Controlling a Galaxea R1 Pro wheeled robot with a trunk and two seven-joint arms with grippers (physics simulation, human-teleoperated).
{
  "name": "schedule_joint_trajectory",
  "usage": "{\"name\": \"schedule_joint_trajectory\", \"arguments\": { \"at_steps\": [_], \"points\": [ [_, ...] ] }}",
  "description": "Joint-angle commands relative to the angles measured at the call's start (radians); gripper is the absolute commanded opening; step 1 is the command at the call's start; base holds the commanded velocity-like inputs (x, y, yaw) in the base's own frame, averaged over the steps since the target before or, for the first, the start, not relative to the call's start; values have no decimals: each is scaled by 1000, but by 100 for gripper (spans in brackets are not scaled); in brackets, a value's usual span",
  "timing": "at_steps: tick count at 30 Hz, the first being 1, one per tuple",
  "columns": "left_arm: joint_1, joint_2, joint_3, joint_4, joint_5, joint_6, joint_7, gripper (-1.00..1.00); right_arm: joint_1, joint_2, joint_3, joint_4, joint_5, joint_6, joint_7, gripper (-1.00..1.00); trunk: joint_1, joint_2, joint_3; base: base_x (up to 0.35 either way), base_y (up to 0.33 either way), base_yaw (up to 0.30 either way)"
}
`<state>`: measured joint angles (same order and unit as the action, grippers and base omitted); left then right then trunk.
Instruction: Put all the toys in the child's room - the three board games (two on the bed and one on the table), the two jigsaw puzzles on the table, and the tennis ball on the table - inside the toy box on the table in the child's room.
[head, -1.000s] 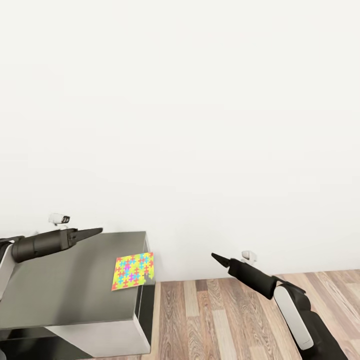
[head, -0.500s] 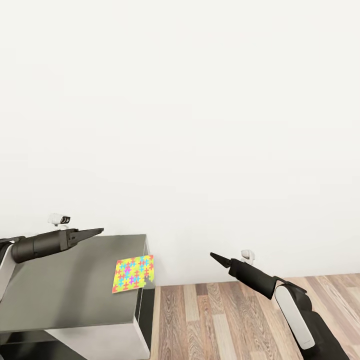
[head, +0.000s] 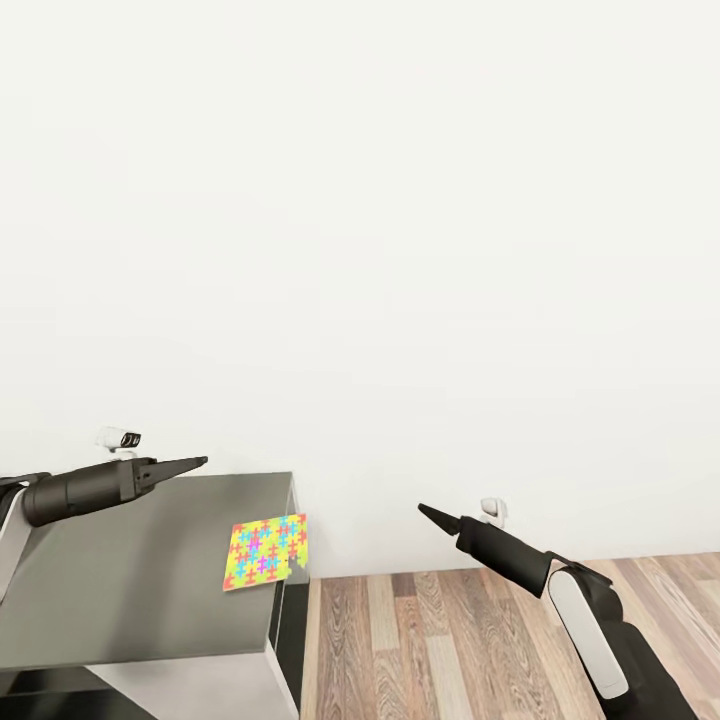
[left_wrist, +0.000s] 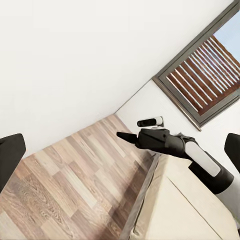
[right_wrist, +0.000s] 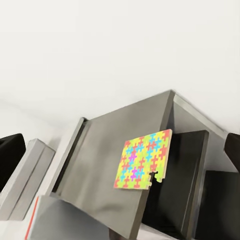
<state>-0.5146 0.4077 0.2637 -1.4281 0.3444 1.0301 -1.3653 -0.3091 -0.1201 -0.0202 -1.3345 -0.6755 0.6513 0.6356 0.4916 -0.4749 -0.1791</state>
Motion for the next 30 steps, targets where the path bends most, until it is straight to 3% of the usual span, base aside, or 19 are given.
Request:
{"name": "schedule_joint_trajectory", "arguments": {
  "at_steps": [1,19,25,30],
  "points": [
    [-1,0,0,0,2,10,-2,100,-1,0,-1,0,-4,6,0,100,4,-9,-5,0,0,1],
    [-1,0,1,0,1,10,-1,100,-1,5,-3,8,-2,-4,-17,100,73,-135,-61,0,0,0],
    [-1,0,0,0,1,10,-1,100,-1,13,1,-1,-2,-5,-68,100,96,-177,-80,0,0,0],
    [-1,-2,-1,0,1,11,-1,100,-9,63,0,16,-16,9,-92,100,116,-212,-96,0,0,0]
  ]
}}
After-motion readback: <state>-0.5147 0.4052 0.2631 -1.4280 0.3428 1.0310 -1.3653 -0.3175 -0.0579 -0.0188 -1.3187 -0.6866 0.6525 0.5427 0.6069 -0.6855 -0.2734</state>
